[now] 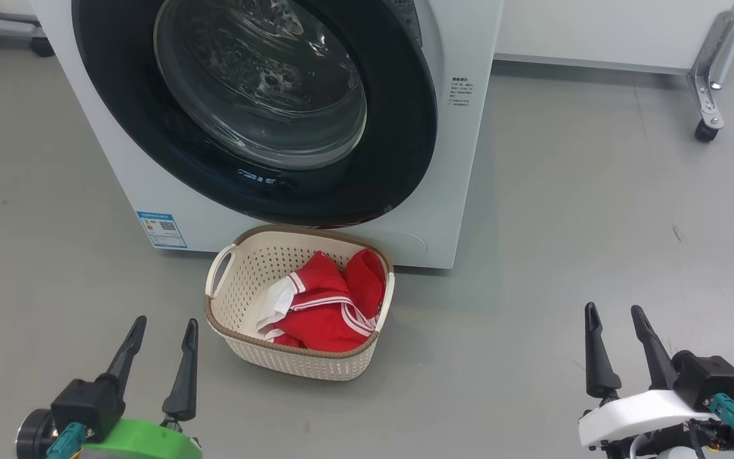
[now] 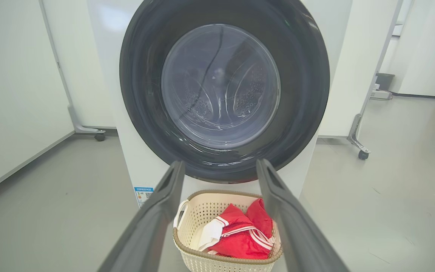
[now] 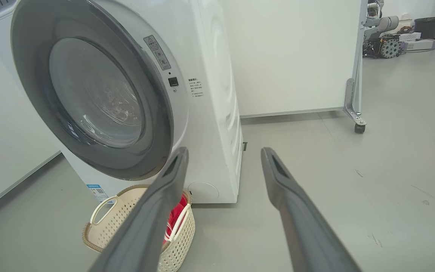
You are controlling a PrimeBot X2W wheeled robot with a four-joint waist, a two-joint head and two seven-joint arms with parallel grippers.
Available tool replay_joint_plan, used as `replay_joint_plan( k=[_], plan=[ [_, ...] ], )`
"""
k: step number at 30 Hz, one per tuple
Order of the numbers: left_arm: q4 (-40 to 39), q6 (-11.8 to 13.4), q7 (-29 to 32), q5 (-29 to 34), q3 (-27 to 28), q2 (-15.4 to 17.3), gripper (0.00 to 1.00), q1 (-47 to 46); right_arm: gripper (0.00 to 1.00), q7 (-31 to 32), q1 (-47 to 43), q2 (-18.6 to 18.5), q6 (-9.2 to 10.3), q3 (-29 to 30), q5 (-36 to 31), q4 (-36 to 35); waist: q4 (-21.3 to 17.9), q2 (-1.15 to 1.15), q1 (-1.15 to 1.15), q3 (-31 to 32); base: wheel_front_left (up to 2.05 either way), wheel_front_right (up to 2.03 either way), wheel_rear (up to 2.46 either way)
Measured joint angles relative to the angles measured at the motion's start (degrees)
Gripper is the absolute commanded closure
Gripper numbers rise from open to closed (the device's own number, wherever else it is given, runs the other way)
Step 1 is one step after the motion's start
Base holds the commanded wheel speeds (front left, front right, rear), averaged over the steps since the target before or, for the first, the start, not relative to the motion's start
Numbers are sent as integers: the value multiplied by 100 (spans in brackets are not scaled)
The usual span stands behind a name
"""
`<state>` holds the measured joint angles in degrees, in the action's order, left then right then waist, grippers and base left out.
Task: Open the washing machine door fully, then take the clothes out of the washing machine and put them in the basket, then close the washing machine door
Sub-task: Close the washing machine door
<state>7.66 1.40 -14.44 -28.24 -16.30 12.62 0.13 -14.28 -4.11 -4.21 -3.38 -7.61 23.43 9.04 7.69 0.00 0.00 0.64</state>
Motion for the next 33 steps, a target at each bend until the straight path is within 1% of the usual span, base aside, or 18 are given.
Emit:
replay_joint_plan(
  k=[4,18,25,26,27,28,33],
  plan=[
    [-36,0,0,132,56,-44,0,31,0,0,1,12,1,-8,0,8,7,0,0,-9,0,0,0],
    [-98,-22,0,266,158,-172,0,135,0,0,17,18,1,-10,-32,9,-14,0,0,-63,0,0,0],
    [-103,-77,0,314,185,-238,0,148,0,0,27,19,0,1,-34,1,-17,0,0,-115,0,0,0],
    [-105,-78,0,314,186,-246,0,151,57,1,30,15,0,-1,-44,-2,-15,0,0,-125,0,0,0],
    [-111,-93,0,320,182,-255,0,153,94,1,34,10,0,1,-69,-18,-11,0,0,-138,0,0,0],
    [-119,-124,0,338,176,-264,0,155,100,0,36,1,0,5,-94,-48,-6,0,0,-157,0,0,0],
    [-177,-156,0,433,180,-291,0,154,100,0,112,-103,-34,-31,-162,-164,44,0,0,-286,0,0,0]
  ],
)
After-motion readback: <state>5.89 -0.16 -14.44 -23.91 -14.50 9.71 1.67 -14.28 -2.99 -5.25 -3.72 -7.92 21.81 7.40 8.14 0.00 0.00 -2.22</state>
